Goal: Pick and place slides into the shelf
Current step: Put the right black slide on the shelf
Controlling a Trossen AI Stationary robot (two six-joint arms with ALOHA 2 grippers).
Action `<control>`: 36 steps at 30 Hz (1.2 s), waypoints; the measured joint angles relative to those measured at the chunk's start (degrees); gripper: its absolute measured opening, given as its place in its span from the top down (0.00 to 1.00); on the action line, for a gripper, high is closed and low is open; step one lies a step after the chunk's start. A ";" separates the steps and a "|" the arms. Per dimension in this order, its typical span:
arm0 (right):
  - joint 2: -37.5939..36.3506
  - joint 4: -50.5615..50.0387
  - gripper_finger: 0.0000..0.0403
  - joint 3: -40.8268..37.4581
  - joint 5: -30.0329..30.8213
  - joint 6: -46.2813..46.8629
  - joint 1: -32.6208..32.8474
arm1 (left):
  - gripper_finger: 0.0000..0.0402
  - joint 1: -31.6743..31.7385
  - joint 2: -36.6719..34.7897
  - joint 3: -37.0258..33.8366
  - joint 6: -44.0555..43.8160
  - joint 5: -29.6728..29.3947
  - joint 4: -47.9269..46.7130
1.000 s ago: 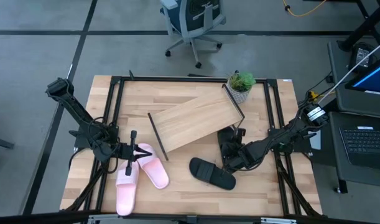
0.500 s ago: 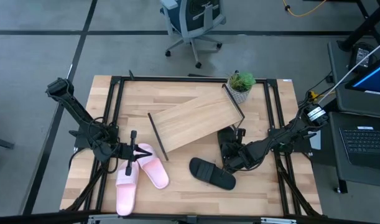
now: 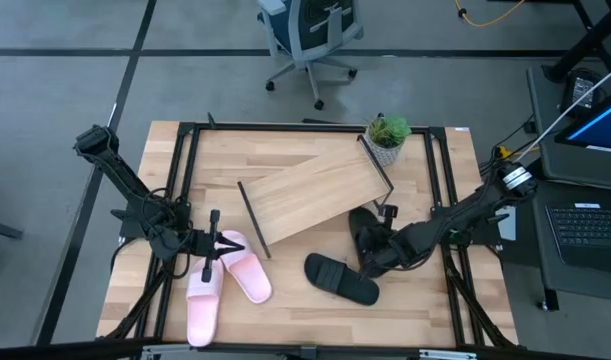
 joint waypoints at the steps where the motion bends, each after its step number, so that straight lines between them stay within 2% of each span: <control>1: -0.70 -0.10 0.97 0.00 0.01 -0.01 -0.02 | 1.00 0.02 0.00 0.00 0.00 0.00 0.00; 10: -5.13 -2.17 0.97 0.00 0.34 -0.24 -0.02 | 1.00 0.00 0.00 0.00 0.00 0.00 -0.02; 21: -5.55 -4.47 0.97 0.00 0.73 -0.21 0.38 | 1.00 0.00 0.00 0.00 -0.09 0.00 -1.87; 26: -5.55 -4.81 0.97 1.33 0.70 -0.93 3.25 | 1.00 0.01 0.01 0.00 -0.12 0.00 -1.87; 32: -5.55 -9.92 0.97 7.43 1.65 4.28 7.84 | 1.00 0.02 0.00 0.00 -0.24 0.00 -1.86; 36: -5.55 -12.08 0.97 10.99 3.11 4.63 10.94 | 1.00 0.01 0.00 0.00 -0.55 0.00 -1.86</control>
